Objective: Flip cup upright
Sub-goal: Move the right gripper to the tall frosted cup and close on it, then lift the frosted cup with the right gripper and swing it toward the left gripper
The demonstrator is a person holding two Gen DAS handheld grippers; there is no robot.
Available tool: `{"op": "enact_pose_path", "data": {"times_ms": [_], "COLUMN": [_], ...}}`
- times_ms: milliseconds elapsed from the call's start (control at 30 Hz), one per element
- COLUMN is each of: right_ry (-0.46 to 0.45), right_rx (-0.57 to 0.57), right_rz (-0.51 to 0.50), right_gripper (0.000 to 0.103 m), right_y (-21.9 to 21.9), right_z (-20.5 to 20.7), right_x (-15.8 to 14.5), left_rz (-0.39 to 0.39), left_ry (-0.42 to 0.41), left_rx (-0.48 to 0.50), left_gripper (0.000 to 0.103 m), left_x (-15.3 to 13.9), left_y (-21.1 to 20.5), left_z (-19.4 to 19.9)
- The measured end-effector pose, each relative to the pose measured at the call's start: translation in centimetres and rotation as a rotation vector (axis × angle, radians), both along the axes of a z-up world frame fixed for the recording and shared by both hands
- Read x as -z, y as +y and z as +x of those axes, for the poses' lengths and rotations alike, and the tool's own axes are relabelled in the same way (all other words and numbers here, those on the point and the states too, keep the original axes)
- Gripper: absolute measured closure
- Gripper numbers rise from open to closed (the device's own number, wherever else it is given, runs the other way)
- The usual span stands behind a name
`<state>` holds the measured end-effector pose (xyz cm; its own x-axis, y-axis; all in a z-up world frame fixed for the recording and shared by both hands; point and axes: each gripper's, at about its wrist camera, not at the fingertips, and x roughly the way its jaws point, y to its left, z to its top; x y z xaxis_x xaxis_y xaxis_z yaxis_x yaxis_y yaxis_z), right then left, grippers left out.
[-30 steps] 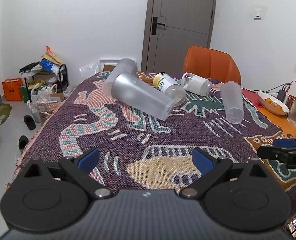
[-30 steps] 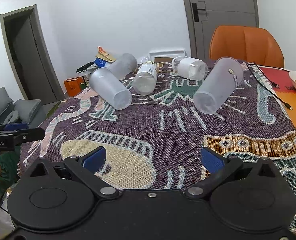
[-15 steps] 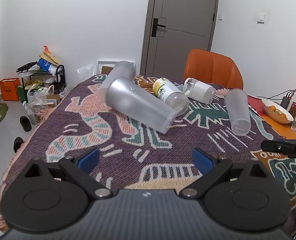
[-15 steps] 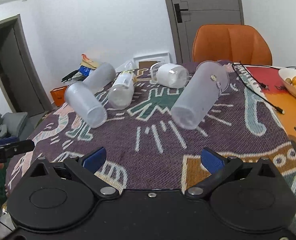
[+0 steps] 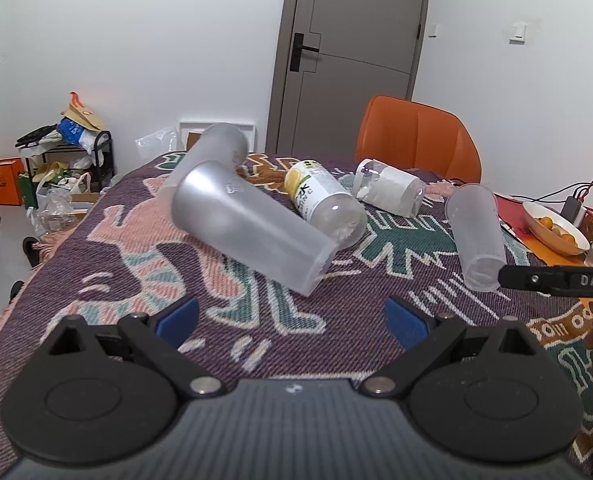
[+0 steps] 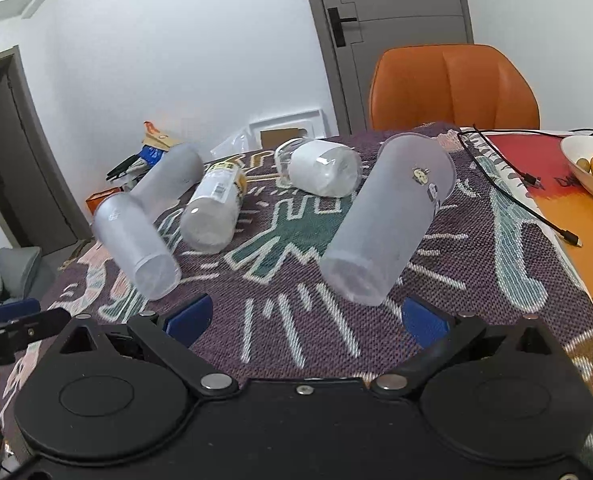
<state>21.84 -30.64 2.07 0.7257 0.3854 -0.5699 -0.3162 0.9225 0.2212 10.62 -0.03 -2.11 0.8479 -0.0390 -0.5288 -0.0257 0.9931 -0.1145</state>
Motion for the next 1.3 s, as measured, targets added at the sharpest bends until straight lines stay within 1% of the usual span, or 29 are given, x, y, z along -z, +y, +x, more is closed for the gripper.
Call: {"op": "enact_pose_path", "data": {"times_ms": [200, 367, 533, 633, 733, 767, 800, 867, 900, 933, 1000, 1167, 1300], "right_ry": [0.013, 0.038, 0.077, 0.101, 0.12, 0.125, 0.133, 0.169, 0.189, 0.195, 0.185, 0.178, 0.182], "right_rx": [0.031, 0.069, 0.139, 0.196, 0.226, 0.233, 0.239, 0.24, 0.239, 0.239, 0.241, 0.215, 0.207], "right_rz": [0.03, 0.062, 0.088, 0.116, 0.127, 0.124, 0.117, 0.117, 0.138, 0.154, 0.149, 0.183, 0.231], "right_gripper": [0.0, 0.0, 0.0, 0.0, 0.0, 0.002, 0.007, 0.038, 0.041, 0.042, 0.042, 0.042, 0.043], "right_y": [-0.3, -0.5, -1.0, -1.6, -1.7, -1.6, -1.4, -1.3, -1.5, -1.7, -1.8, -2.2, -2.8], "right_z": [2.3, 4.6, 7.3, 8.8, 10.0, 10.2, 10.5, 10.8, 10.8, 10.7, 10.1, 8.1, 6.8], "right_x": [0.0, 0.6, 1.4, 1.7, 2.1, 2.3, 2.6, 3.3, 3.6, 3.8, 3.7, 3.6, 3.4], "left_rz": [-0.008, -0.03, -0.039, -0.044, -0.068, -0.081, -0.095, -0.122, -0.133, -0.142, -0.149, -0.159, -0.157], "left_ry": [0.005, 0.019, 0.029, 0.033, 0.047, 0.052, 0.057, 0.068, 0.069, 0.068, 0.063, 0.071, 0.072], "left_rx": [0.026, 0.043, 0.062, 0.055, 0.027, 0.016, 0.005, -0.013, -0.019, -0.024, -0.032, -0.039, -0.031], "left_gripper": [0.005, 0.005, 0.005, 0.005, 0.005, 0.005, 0.005, 0.006, 0.006, 0.006, 0.006, 0.006, 0.006], "left_x": [0.2, 0.4, 0.8, 1.1, 1.4, 1.5, 1.6, 1.7, 1.7, 1.7, 1.6, 1.7, 1.6], "left_y": [-1.2, -2.3, -3.4, -3.8, -3.8, -3.7, -3.7, -3.7, -3.7, -3.7, -3.7, -3.9, -4.1], "left_z": [2.1, 3.8, 5.3, 6.1, 6.9, 7.2, 7.5, 7.8, 7.9, 8.0, 8.0, 7.8, 7.1]}}
